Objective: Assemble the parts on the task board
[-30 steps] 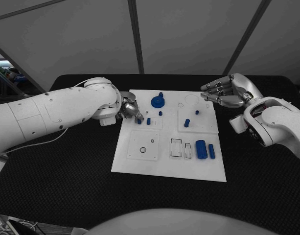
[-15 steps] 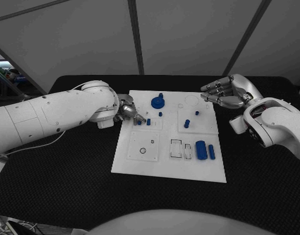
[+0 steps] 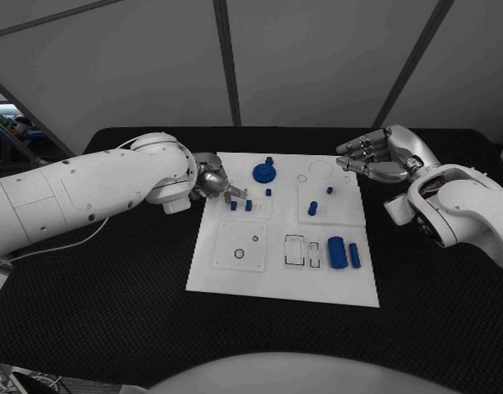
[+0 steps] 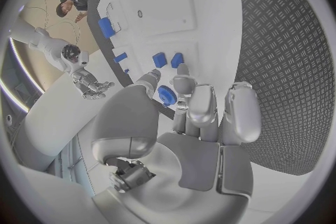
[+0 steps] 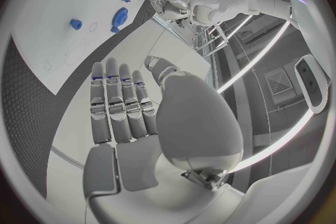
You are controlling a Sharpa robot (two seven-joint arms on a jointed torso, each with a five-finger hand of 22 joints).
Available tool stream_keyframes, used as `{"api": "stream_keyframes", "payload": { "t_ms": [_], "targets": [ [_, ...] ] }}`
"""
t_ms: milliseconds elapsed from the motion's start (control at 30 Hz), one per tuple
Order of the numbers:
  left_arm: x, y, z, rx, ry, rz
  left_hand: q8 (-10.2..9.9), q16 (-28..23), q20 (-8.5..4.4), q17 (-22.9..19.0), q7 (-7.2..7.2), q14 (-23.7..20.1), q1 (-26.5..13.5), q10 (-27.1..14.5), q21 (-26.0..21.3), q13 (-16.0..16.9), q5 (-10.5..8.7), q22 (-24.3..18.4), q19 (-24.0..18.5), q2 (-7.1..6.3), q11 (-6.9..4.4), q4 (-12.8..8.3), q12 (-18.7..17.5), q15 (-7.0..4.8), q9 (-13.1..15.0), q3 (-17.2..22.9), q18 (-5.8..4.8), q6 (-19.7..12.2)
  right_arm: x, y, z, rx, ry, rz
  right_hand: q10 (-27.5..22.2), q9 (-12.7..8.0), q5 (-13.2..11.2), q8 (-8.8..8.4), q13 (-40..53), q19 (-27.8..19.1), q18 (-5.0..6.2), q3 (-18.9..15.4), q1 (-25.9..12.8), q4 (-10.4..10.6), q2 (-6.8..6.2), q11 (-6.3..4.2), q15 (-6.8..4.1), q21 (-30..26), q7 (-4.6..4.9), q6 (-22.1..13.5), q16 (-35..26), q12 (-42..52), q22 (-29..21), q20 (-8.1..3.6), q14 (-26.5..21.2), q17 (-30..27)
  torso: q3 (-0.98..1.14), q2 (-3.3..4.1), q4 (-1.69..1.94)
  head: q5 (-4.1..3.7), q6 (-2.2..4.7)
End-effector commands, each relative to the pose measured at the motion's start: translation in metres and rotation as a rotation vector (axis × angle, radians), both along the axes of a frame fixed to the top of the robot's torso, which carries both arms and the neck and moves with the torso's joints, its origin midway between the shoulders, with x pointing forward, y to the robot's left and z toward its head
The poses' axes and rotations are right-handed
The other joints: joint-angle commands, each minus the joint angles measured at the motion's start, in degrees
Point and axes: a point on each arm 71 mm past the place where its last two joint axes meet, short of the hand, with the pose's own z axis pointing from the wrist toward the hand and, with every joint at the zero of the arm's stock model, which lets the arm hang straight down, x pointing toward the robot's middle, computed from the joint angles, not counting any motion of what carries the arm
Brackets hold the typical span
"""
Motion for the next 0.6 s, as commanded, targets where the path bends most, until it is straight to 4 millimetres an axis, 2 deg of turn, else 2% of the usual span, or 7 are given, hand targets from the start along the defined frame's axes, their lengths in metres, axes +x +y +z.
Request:
{"api": "stream_keyframes", "payload": {
  "t_ms": [33,200,333,400,467,533,600],
  "targets": [
    [0.003,0.0,0.01,-0.088,-0.078,0.046,-0.4,0.0,0.17,-0.2,0.3,0.7,1.3,-1.4,-1.6,-2.6,0.09,0.2,-1.1,0.06,0.32,0.3,-2.2,0.54,0.1,-1.4,1.22,-1.0,0.0,0.001,0.001,0.004,-0.005,0.007,-0.5,0.0,0.2,-0.2,-0.1,0.0,0.29,0.3,-0.6,-0.1,-0.1,0.01,-0.15,-0.2,-0.06,-0.3,-0.1,-0.1,-0.1,0.41,-0.4,-0.1,0.02,0.02,0.01,-0.06,0.07],
    [0.004,0.001,0.017,-0.139,-0.137,0.045,-1.0,-0.9,0.85,-1.2,1.39,0.2,4.9,-4.9,-6.0,-7.7,0.22,-3.4,-3.8,0.8,1.23,0.1,-6.4,1.36,-0.3,-3.4,2.23,-3.5,0.0,0.0,0.001,0.003,-0.005,0.005,-0.5,0.0,0.2,-0.2,-0.1,0.0,0.29,0.3,-0.6,-0.1,-0.1,0.01,-0.15,-0.2,-0.06,-0.3,-0.1,-0.1,-0.1,0.41,-0.4,-0.1,0.03,-0.01,0.0,-0.2,0.11],
    [0.004,-0.005,0.025,-0.212,-0.216,-0.001,-2.4,2.7,2.04,2.4,3.17,0.2,10.5,-10.1,-17.8,-9.7,0.27,-12.7,-11.5,1.63,2.95,-1.2,-8.8,2.81,-2.1,-3.9,4.66,-7.3,0.0,-0.001,0.001,0.003,-0.005,0.004,-0.5,-0.1,0.2,-0.21,0.0,0.0,0.29,0.3,-0.6,-0.1,-0.1,0.03,-0.13,-0.2,-0.03,-0.4,-0.1,-0.1,-0.1,0.42,-0.4,-0.1,0.02,0.05,0.0,-0.36,0.32],
    [0.004,-0.01,0.029,-0.256,-0.268,-0.034,-3.6,-2.4,2.68,-3.9,4.32,-3.5,14.0,-13.5,-25.8,-10.8,0.31,-18.9,-16.8,2.14,3.96,-2.4,-10.5,3.68,-3.7,-2.8,6.14,-8.9,0.0,-0.001,0.001,0.003,-0.005,0.004,-0.5,-0.1,0.2,-0.21,0.0,0.0,0.29,0.3,-0.6,-0.1,-0.1,0.03,-0.13,-0.2,-0.03,-0.4,-0.1,-0.1,-0.1,0.42,-0.4,-0.1,0.04,0.04,0.02,-0.49,0.36],
    [0.004,-0.017,0.034,-0.307,-0.345,-0.084,-5.4,-16.4,3.71,-19.2,5.6,-13.8,18.7,-19.1,-32.1,-13.5,0.51,-23.0,-21.7,2.41,5.27,-4.2,-14.8,5.05,-5.9,-0.2,6.47,-10.3,0.0,-0.001,0.001,0.003,-0.005,0.004,-0.5,-0.1,0.2,-0.21,0.0,0.0,0.29,0.3,-0.6,-0.1,-0.1,0.03,-0.13,-0.2,-0.03,-0.4,-0.1,-0.1,-0.1,0.42,-0.4,-0.1,0.07,0.03,-0.01,-0.63,0.51],
    [0.003,-0.023,0.036,-0.328,-0.412,-0.133,-6.9,-22.1,4.91,-23.7,7.03,-19.9,21.7,-21.4,-36.4,-17.1,0.48,-25.5,-24.7,1.97,6.48,-5.4,-18.9,6.58,-8.4,2.6,6.33,-10.4,0.0,-0.001,0.001,0.003,-0.005,0.004,-0.5,-0.1,0.2,-0.21,0.0,0.0,0.29,0.3,-0.6,-0.1,-0.1,0.03,-0.13,-0.2,-0.03,-0.4,-0.1,-0.1,-0.1,0.42,-0.4,-0.1,0.05,0.02,-0.02,-0.75,0.67],
    [0.0,-0.029,0.035,-0.332,-0.481,-0.193,-8.1,-24.0,5.54,-25.6,7.08,-21.0,23.6,-21.7,-38.5,-20.0,0.23,-27.1,-25.1,0.82,6.96,-6.5,-21.6,6.97,-10.7,4.7,6.65,-10.1,0.0,0.0,0.001,0.003,-0.005,0.004,-0.6,-0.1,0.3,-0.22,0.0,0.0,0.29,0.3,-0.6,-0.1,-0.09,0.04,-0.12,-0.3,-0.02,-0.4,-0.1,-0.1,-0.1,0.42,-0.4,-0.1,0.02,0.05,-0.06,-0.97,0.86]
  ]
}}
